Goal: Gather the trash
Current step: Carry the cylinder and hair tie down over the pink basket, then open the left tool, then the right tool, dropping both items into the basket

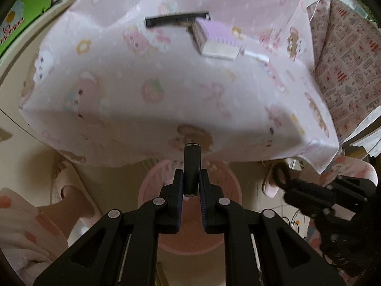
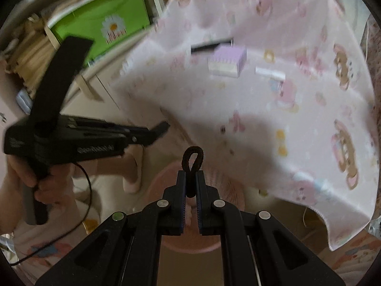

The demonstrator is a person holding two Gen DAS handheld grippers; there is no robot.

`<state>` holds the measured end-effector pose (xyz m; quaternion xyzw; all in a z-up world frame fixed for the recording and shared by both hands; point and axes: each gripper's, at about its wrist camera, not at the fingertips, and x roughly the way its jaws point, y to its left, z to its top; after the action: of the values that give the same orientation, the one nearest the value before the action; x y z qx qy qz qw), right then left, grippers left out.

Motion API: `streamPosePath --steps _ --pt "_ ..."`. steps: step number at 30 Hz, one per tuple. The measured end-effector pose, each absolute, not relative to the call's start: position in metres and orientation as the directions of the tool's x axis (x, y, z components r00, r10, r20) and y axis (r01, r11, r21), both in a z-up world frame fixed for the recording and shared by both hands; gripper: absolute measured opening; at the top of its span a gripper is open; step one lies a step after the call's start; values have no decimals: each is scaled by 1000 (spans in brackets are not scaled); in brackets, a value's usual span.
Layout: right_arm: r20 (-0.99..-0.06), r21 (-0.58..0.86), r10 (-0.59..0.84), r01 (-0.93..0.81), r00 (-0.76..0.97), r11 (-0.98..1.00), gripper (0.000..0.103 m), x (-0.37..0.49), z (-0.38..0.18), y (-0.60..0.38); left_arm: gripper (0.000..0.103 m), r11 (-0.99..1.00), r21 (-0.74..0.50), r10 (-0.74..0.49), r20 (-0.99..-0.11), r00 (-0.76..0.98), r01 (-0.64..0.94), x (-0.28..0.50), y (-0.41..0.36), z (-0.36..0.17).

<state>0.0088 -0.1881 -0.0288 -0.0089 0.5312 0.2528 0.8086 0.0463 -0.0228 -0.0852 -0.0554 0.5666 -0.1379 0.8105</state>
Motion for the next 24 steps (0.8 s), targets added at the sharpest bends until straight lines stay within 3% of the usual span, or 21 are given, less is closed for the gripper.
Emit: streamPosePath --steps 3,12,24 --pt "-880 290 409 -409 242 865 8 11 -44 -186 12 959 -235 -273 -915 296 157 47 -25 -94" --pt "-935 208 304 -410 184 888 8 5 -82 -169 13 965 -245 -258 -947 190 89 56 -25 -131" --pt "-976 166 207 -385 67 908 8 14 -141 -155 13 984 -151 -160 -982 96 90 62 -38 -171"
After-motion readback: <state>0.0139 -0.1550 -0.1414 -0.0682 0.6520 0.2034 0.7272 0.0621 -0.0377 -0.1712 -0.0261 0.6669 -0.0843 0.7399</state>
